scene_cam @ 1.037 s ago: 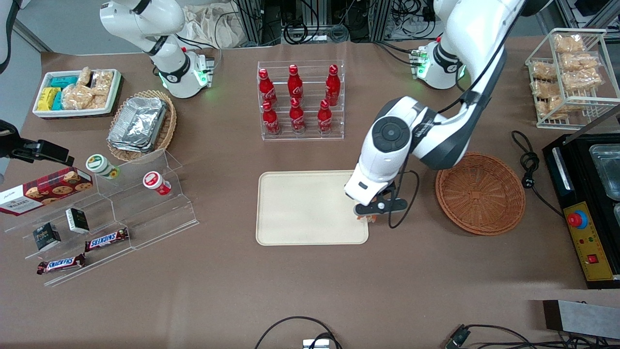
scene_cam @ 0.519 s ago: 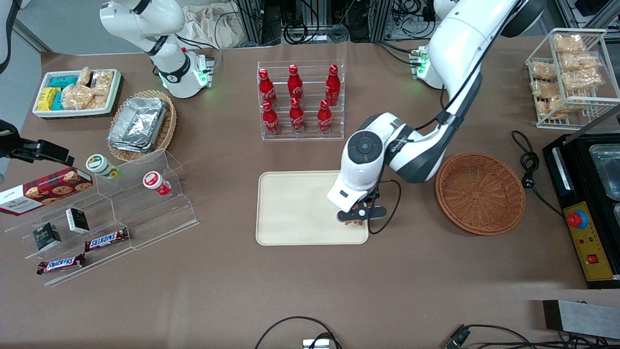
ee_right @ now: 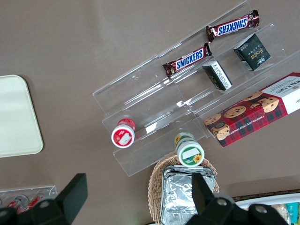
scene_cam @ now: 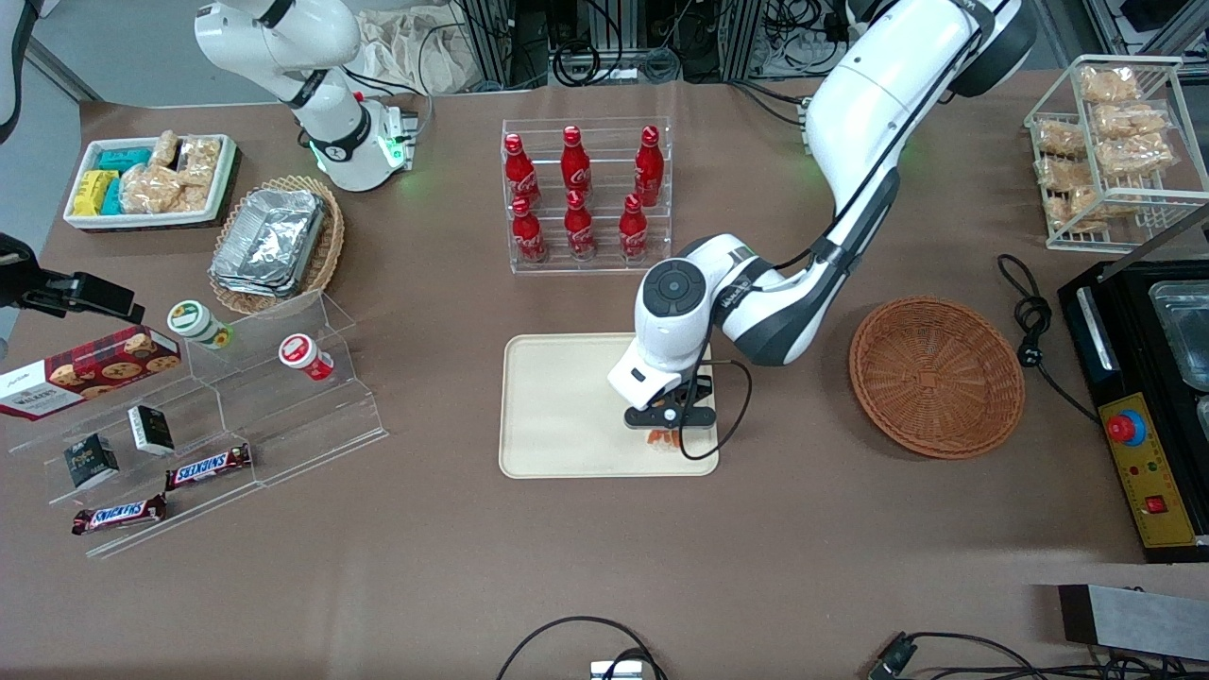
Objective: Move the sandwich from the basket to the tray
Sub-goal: 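Lower the held sandwich onto the cream tray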
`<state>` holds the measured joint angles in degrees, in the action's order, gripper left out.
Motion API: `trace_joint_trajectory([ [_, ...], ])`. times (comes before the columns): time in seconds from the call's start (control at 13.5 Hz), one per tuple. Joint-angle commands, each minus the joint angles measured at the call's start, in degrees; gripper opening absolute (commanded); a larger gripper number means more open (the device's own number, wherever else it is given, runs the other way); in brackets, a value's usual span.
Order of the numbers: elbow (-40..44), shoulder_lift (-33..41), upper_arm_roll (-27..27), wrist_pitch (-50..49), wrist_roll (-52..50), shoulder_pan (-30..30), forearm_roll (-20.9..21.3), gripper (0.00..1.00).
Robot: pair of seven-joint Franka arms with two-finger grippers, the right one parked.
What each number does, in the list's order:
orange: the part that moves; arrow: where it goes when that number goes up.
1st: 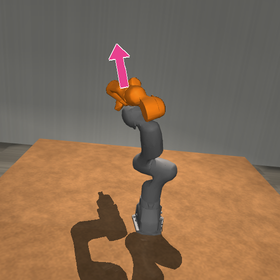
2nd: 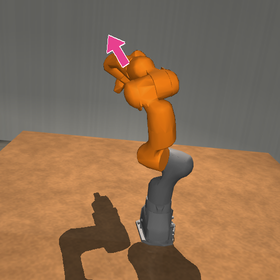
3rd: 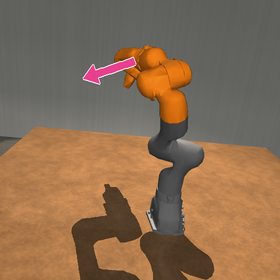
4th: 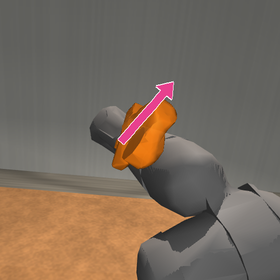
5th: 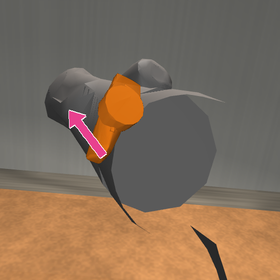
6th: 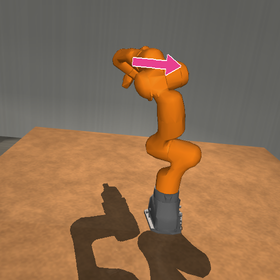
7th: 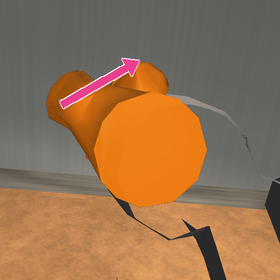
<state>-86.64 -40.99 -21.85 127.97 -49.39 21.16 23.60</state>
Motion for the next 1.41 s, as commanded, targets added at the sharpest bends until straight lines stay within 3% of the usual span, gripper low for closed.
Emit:
trace_joint_trajectory([
  [0.0, 2.18, -2.25, 0.32, 0.35, 0.35, 0.98, 1.45, 0.26],
  [0.59, 2.18, -6.21, 0.40, 2.02, -0.70, 1.07, 4.08, 0.31],
  [0.74, 2.18, -6.39, 0.40, 2.02, -0.71, 1.07, 4.18, 0.43],
  [0.89, 2.35, -6.47, 0.40, 2.02, -0.71, 1.07, 4.26, 1.00],
  [1.33, 2.79, -6.12, 0.49, 2.02, -0.71, 0.99, 4.18, 1.00],
])
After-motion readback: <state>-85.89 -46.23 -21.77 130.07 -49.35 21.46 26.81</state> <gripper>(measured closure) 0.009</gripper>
